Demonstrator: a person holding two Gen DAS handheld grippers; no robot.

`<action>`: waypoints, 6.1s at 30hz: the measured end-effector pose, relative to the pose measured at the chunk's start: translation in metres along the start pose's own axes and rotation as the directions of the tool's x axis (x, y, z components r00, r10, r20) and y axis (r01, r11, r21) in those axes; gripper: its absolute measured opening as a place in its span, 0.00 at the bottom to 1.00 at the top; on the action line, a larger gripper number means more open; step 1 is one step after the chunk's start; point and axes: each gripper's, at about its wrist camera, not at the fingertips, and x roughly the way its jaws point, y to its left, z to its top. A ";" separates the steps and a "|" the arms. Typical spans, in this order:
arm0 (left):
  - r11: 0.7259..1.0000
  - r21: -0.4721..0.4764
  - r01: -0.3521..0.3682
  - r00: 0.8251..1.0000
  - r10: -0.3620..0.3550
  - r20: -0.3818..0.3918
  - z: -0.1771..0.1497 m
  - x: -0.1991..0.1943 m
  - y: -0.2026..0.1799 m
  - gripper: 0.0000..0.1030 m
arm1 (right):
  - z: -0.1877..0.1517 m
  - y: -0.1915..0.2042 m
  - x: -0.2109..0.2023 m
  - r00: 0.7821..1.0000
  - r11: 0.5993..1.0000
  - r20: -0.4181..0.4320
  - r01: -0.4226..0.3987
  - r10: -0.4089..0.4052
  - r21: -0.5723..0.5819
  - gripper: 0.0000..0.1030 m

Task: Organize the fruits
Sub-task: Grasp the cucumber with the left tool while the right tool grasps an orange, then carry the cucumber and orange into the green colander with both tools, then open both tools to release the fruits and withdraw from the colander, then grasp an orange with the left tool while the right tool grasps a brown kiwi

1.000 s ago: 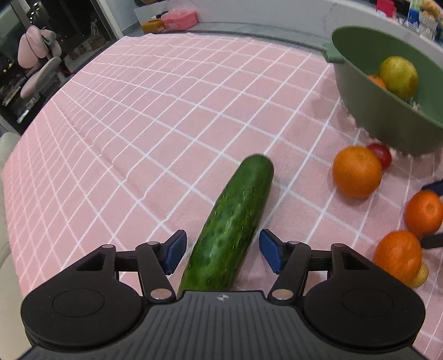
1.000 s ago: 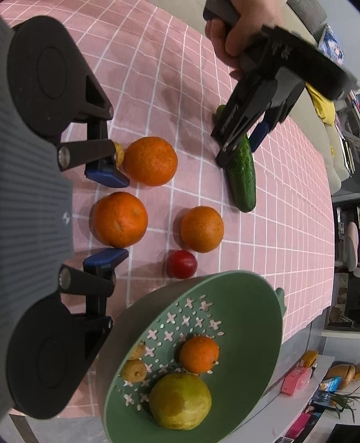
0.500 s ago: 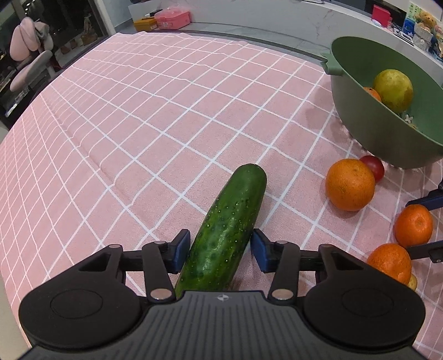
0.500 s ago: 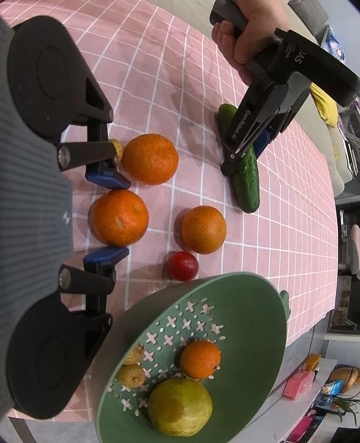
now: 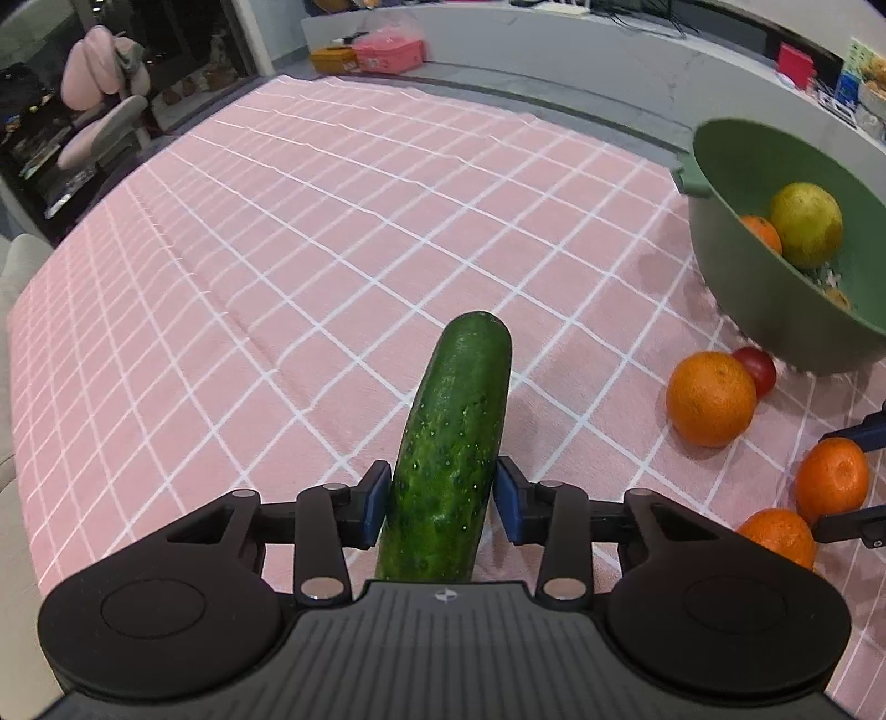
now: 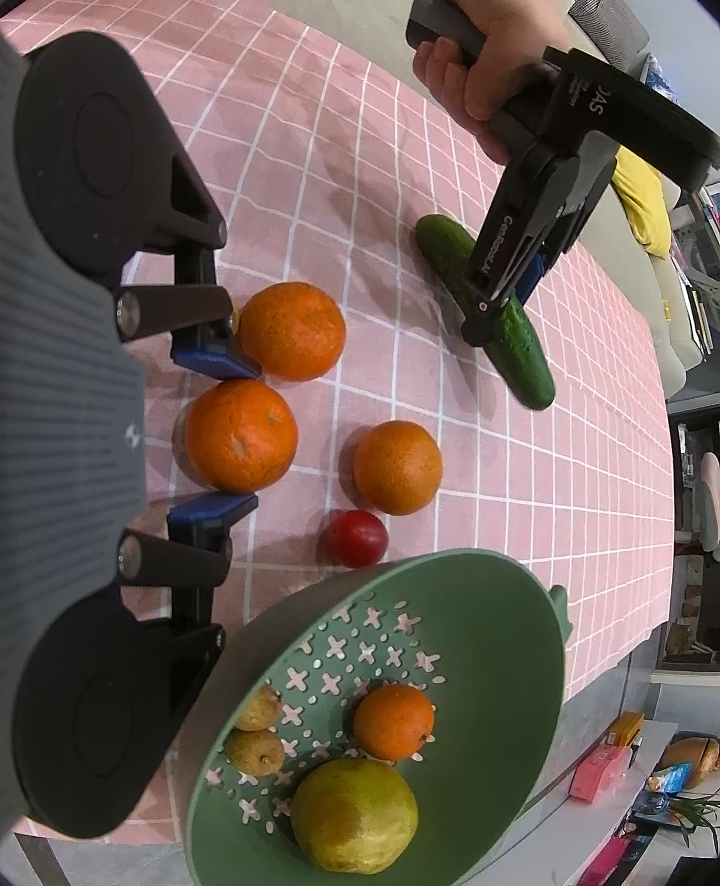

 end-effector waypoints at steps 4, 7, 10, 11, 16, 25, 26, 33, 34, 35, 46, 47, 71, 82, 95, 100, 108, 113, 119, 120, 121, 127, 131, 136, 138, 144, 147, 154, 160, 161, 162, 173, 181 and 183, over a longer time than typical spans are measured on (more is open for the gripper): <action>0.999 -0.048 -0.008 0.999 0.010 0.032 -0.003 -0.014 0.005 0.43 | 0.002 0.000 -0.004 1.000 1.000 0.013 -0.001 0.000 0.005 0.39; 0.998 -0.060 -0.025 0.999 0.027 0.043 -0.005 -0.022 0.006 0.42 | 0.003 0.001 -0.008 1.000 1.000 0.023 -0.003 0.003 0.004 0.39; 0.995 -0.094 -0.035 0.996 0.042 0.075 -0.008 -0.031 0.008 0.41 | 0.004 0.002 -0.011 0.999 1.000 0.033 -0.003 0.003 0.002 0.39; 0.993 -0.112 -0.036 0.994 0.047 0.096 -0.010 -0.035 0.008 0.41 | 0.004 0.002 -0.012 0.999 1.000 0.036 -0.003 0.003 0.002 0.39; 0.980 -0.195 -0.033 0.982 0.069 0.177 -0.021 -0.055 0.009 0.41 | 0.007 0.001 -0.015 0.999 1.000 0.051 -0.005 0.004 0.007 0.39; 0.982 -0.188 -0.027 0.980 0.063 0.190 -0.017 -0.082 0.003 0.40 | 0.014 -0.001 -0.030 0.996 1.000 0.091 -0.014 0.013 0.014 0.39; 0.982 -0.185 -0.024 0.980 0.060 0.191 -0.015 -0.085 0.002 0.40 | 0.015 -0.002 -0.032 0.995 1.000 0.096 -0.015 0.013 0.017 0.39; 0.992 -0.124 -0.031 0.977 0.057 0.205 0.010 -0.105 -0.020 0.40 | 0.021 -0.017 -0.050 0.990 0.998 0.138 -0.021 0.013 0.055 0.39; 0.993 -0.116 -0.030 0.976 0.054 0.209 0.015 -0.107 -0.024 0.40 | 0.023 -0.020 -0.053 0.989 0.998 0.144 -0.027 0.017 0.065 0.39; 0.994 -0.107 -0.029 0.976 0.051 0.213 0.020 -0.108 -0.028 0.40 | 0.024 -0.022 -0.056 0.988 0.997 0.152 -0.027 0.016 0.070 0.39; 0.999 -0.035 0.004 0.970 0.004 0.241 0.064 -0.112 -0.070 0.40 | 0.024 -0.027 -0.076 0.976 0.988 0.183 -0.132 0.115 0.085 0.39; 0.999 -0.035 0.008 0.971 0.001 0.239 0.067 -0.112 -0.071 0.40 | 0.024 -0.025 -0.078 0.975 0.988 0.188 -0.134 0.118 0.075 0.39; 0.977 -0.041 0.210 0.977 -0.208 0.049 0.139 -0.073 -0.131 0.40 | 0.038 -0.114 -0.097 0.988 0.975 0.135 0.050 -0.080 0.217 0.39; 0.990 0.020 0.141 0.957 -0.131 -0.258 0.162 0.004 -0.158 0.40 | 0.032 -0.110 -0.078 0.997 0.977 0.064 0.032 -0.047 0.210 0.39; 0.994 -0.022 0.110 0.931 -0.110 -0.347 0.178 0.036 -0.157 0.40 | 0.032 -0.111 -0.053 1.000 0.979 0.008 0.020 -0.022 0.201 0.40; 0.998 -0.010 0.066 0.934 -0.065 -0.351 0.179 0.044 -0.166 0.44 | 0.032 -0.112 -0.053 1.000 0.980 0.008 0.028 -0.030 0.199 0.40; 0.992 -0.075 0.100 0.953 -0.118 -0.281 0.184 0.023 -0.152 0.51 | 0.033 -0.119 -0.056 0.998 0.972 0.033 0.040 -0.049 0.232 0.52; 0.982 -0.136 0.128 0.964 -0.155 -0.214 0.184 -0.002 -0.136 0.52 | 0.036 -0.120 -0.058 0.997 0.970 0.050 0.041 -0.054 0.238 0.52; 0.980 -0.161 0.118 0.976 -0.144 -0.162 0.179 -0.028 -0.122 0.52 | 0.039 -0.116 -0.062 0.996 0.972 0.075 0.036 -0.055 0.234 0.52; 0.981 -0.161 0.111 0.978 -0.137 -0.160 0.177 -0.032 -0.120 0.52 | 0.040 -0.114 -0.063 0.995 0.972 0.079 0.036 -0.055 0.231 0.52; 0.981 -0.164 0.104 0.979 -0.130 -0.159 0.175 -0.036 -0.118 0.53 | 0.040 -0.114 -0.062 0.995 0.973 0.082 0.036 -0.056 0.228 0.52; 0.980 -0.189 0.060 0.985 -0.089 -0.147 0.156 -0.064 -0.097 0.53 | 0.041 -0.111 -0.069 0.992 0.975 0.106 0.042 -0.066 0.219 0.52; 0.976 -0.214 0.040 0.987 -0.071 -0.143 0.141 -0.078 -0.084 0.53 | 0.043 -0.108 -0.073 0.990 0.975 0.120 0.041 -0.068 0.218 0.52; 0.966 -0.258 0.018 0.990 -0.053 -0.128 0.123 -0.092 -0.073 0.54 | 0.044 -0.093 -0.083 0.986 0.986 0.153 0.037 -0.063 0.165 0.52; 0.957 -0.289 0.006 0.994 -0.039 -0.107 0.113 -0.100 -0.069 0.60 | 0.043 -0.088 -0.088 0.985 0.989 0.160 0.037 -0.060 0.143 0.52; 0.915 -0.403 -0.009 0.999 -0.011 -0.045 0.070 -0.121 -0.057 0.64 | 0.045 -0.076 -0.097 0.982 0.994 0.185 0.012 -0.032 0.109 0.52; 0.894 -0.445 -0.045 0.999 0.040 -0.020 0.044 -0.130 -0.057 0.67 | 0.047 -0.072 -0.101 0.980 0.995 0.195 0.005 -0.025 0.101 0.52; 0.852 -0.522 -0.037 0.999 0.039 -0.007 -0.018 -0.131 -0.074 0.67 | 0.043 -0.067 -0.098 0.982 0.997 0.187 0.001 -0.016 0.081 0.52; 0.853 -0.519 -0.061 0.998 0.066 -0.009 -0.059 -0.122 -0.102 0.68 | 0.039 -0.060 -0.100 0.982 0.998 0.187 -0.004 -0.007 0.059 0.52; 0.853 -0.519 -0.058 0.998 0.066 -0.002 -0.065 -0.123 -0.106 0.68 | 0.037 -0.058 -0.101 0.981 0.998 0.195 -0.007 -0.004 0.056 0.52; 0.853 -0.520 -0.053 0.998 0.065 0.006 -0.071 -0.122 -0.111 0.68 | 0.034 -0.056 -0.103 0.979 0.999 0.205 -0.013 0.002 0.051 0.52; 0.816 -0.579 0.014 0.999 0.007 0.035 -0.083 -0.121 -0.089 0.71 | -0.010 -0.011 -0.098 0.975 0.986 0.178 -0.110 0.132 -0.128 0.49; 0.861 -0.509 -0.026 1.000 0.015 -0.025 -0.058 -0.099 -0.078 0.72 | -0.028 0.017 -0.047 0.991 0.982 0.065 -0.104 0.115 -0.156 0.40; 0.871 -0.491 -0.013 1.000 -0.003 -0.031 -0.052 -0.091 -0.078 0.72 | -0.028 0.018 -0.037 0.992 0.985 0.045 -0.113 0.120 -0.132 0.39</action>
